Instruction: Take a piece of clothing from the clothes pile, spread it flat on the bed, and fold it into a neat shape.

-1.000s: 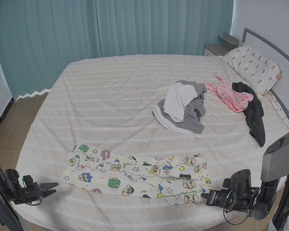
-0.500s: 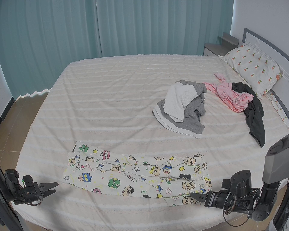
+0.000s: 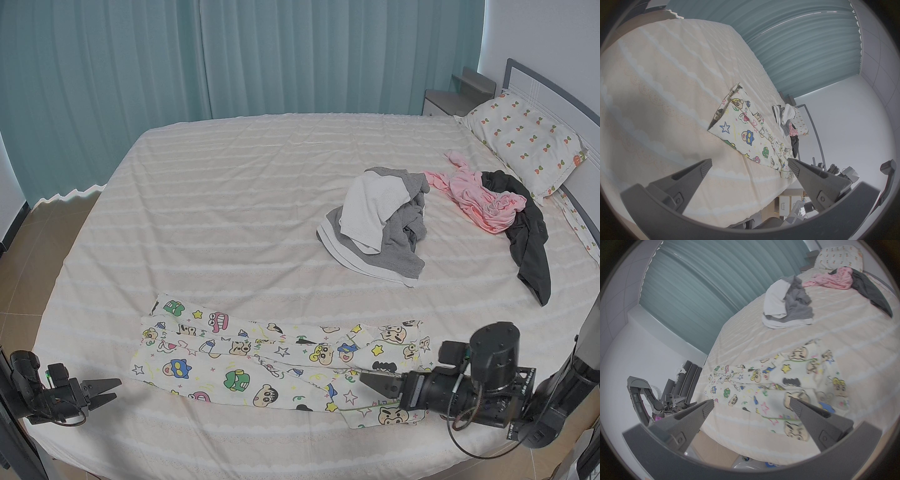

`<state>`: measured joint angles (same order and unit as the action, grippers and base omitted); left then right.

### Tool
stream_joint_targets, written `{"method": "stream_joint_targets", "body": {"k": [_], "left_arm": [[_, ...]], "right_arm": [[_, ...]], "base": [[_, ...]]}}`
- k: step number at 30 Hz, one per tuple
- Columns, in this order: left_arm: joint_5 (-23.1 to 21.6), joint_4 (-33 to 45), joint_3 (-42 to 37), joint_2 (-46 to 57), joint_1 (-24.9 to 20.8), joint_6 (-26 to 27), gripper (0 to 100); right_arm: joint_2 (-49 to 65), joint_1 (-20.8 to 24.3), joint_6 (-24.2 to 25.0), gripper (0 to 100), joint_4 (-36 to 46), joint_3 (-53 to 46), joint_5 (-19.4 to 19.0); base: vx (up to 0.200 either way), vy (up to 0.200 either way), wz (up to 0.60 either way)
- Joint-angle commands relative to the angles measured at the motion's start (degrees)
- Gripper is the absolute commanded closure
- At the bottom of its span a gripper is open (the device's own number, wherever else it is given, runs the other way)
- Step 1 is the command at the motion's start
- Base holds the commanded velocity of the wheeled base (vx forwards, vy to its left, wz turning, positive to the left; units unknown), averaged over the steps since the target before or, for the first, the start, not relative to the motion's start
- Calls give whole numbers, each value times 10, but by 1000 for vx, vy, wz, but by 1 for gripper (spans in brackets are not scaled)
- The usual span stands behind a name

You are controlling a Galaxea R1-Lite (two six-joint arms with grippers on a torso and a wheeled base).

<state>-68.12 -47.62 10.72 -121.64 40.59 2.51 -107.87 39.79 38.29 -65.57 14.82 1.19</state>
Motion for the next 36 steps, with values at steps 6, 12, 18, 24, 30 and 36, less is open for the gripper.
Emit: {"method": "stream_joint_targets", "body": {"k": [6,12,18,24,30,36], "left_arm": [[0,0,0,-2,0,-1,0],[0,0,0,-2,0,-1,0],[0,0,0,-3,0,-1,0],[0,0,2,-4,-2,0,0],[0,0,2,-6,-2,0,0],[0,0,2,-6,-2,0,0]], "right_arm": [[-91,50,2,0,226,263,-34],[-120,74,2,0,232,296,-33],[-152,78,2,0,232,314,-31],[-184,93,3,0,236,338,6],[-196,100,5,0,236,356,6],[-219,107,6,0,237,361,6]], "base": [[0,0,0],[0,0,0],[0,0,0],[0,0,0],[0,0,0],[0,0,0]]}}
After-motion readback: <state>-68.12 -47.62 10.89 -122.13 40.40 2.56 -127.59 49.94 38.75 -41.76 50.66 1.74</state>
